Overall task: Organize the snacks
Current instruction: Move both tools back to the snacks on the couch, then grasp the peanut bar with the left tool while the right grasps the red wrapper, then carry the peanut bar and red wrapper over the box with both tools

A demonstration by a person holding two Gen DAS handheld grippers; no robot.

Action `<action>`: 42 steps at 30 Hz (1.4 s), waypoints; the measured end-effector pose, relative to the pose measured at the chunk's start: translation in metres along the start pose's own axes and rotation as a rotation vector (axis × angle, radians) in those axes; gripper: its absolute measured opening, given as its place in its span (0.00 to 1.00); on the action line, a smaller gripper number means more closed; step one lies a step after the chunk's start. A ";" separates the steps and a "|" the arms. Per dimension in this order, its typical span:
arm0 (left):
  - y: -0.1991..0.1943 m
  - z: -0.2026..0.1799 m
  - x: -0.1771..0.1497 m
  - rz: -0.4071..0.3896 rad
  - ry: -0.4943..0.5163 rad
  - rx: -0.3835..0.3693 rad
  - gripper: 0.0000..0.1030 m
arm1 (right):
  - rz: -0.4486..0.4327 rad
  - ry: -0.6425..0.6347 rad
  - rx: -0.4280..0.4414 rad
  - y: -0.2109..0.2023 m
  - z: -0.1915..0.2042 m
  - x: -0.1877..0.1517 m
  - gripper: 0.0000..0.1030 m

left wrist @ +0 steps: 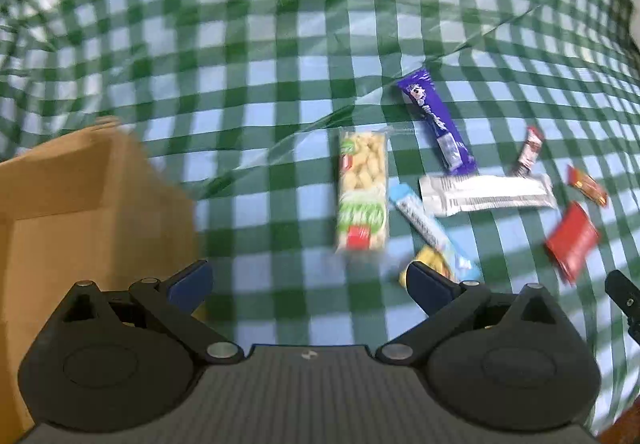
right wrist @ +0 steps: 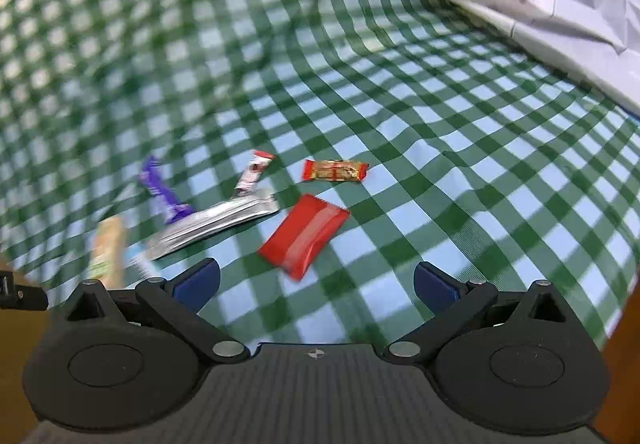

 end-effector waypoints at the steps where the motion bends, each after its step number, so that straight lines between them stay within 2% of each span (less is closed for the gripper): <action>1: 0.012 0.000 0.007 0.007 -0.003 -0.011 1.00 | 0.005 -0.003 -0.005 0.014 0.002 0.003 0.99; 6: 0.069 0.000 0.028 0.052 -0.027 -0.036 1.00 | -0.004 -0.069 -0.053 0.085 0.012 0.013 0.99; 9: 0.103 0.006 0.027 0.127 -0.017 -0.037 1.00 | 0.036 -0.144 -0.111 0.124 0.007 0.002 1.00; 10: 0.107 0.010 0.027 0.116 -0.047 -0.075 1.00 | -0.046 -0.188 -0.096 0.121 0.009 0.000 1.00; 12: 0.109 0.021 0.028 0.096 -0.118 -0.080 1.00 | -0.071 -0.196 -0.085 0.122 0.008 -0.004 1.00; 17: 0.113 0.024 0.030 0.105 -0.103 -0.067 1.00 | -0.082 -0.186 -0.078 0.126 0.005 -0.006 1.00; 18: 0.112 0.022 0.032 0.111 -0.092 -0.062 0.96 | -0.078 -0.185 -0.082 0.126 0.005 -0.005 1.00; 19: 0.107 0.017 0.037 0.101 -0.078 -0.075 0.82 | -0.067 -0.184 -0.083 0.127 0.005 -0.005 0.99; 20: 0.100 0.016 0.040 0.076 -0.068 -0.084 0.53 | -0.057 -0.179 -0.082 0.125 0.007 -0.004 0.88; 21: 0.093 0.012 0.043 0.059 -0.052 -0.085 0.41 | -0.064 -0.177 -0.078 0.121 0.007 -0.003 0.61; 23: 0.085 0.011 0.043 0.058 -0.041 -0.095 0.39 | -0.067 -0.200 -0.053 0.113 0.014 -0.001 0.38; 26: 0.066 0.012 0.037 0.044 -0.036 -0.103 0.39 | -0.045 -0.213 -0.035 0.105 0.020 -0.003 0.26; 28: 0.047 0.014 0.031 0.017 -0.032 -0.115 0.39 | -0.039 -0.201 -0.011 0.095 0.023 -0.001 0.08; 36: -0.057 0.013 -0.011 -0.118 -0.014 -0.151 0.39 | -0.116 -0.221 0.072 0.015 0.038 -0.002 0.07; 42: -0.149 0.025 -0.067 -0.201 -0.020 -0.162 0.39 | -0.140 -0.192 0.168 -0.064 0.045 -0.016 0.07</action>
Point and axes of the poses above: each gripper's, at about its wrist camera, not at the fingertips, and y roughly the way its jaws point, z to its left, x to its top, the point moved 7 cm from there along y, roughly the way its jaws point, and after that the axes turned 13 degrees about y, right-handed, at the moved point
